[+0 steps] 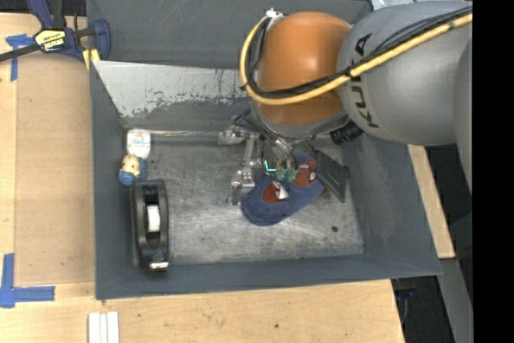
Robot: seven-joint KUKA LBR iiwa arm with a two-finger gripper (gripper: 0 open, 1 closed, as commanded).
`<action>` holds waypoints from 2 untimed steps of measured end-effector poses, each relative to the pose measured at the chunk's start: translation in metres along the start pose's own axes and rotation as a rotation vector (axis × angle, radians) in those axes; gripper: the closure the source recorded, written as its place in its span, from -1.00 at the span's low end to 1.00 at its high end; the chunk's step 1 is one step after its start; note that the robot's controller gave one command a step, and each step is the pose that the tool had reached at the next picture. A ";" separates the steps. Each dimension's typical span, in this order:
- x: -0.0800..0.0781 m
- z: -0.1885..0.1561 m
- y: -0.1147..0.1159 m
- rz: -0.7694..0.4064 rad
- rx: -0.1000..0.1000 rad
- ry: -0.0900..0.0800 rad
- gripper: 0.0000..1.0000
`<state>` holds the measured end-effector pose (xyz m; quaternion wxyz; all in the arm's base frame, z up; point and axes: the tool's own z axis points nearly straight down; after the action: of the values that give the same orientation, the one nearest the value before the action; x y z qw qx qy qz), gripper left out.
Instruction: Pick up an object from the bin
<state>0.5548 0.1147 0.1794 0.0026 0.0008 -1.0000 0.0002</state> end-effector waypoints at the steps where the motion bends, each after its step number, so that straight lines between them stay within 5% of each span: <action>1: -0.023 0.103 -0.108 -0.151 -0.013 -0.006 -1.00; 2: -0.021 0.076 -0.102 -0.192 -0.001 -0.014 -1.00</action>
Offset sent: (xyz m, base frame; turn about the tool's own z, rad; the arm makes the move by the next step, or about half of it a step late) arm 0.0195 -0.1132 -0.1094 -0.1570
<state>0.5751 0.0129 0.1029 -0.0044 0.0967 -0.9953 -0.0005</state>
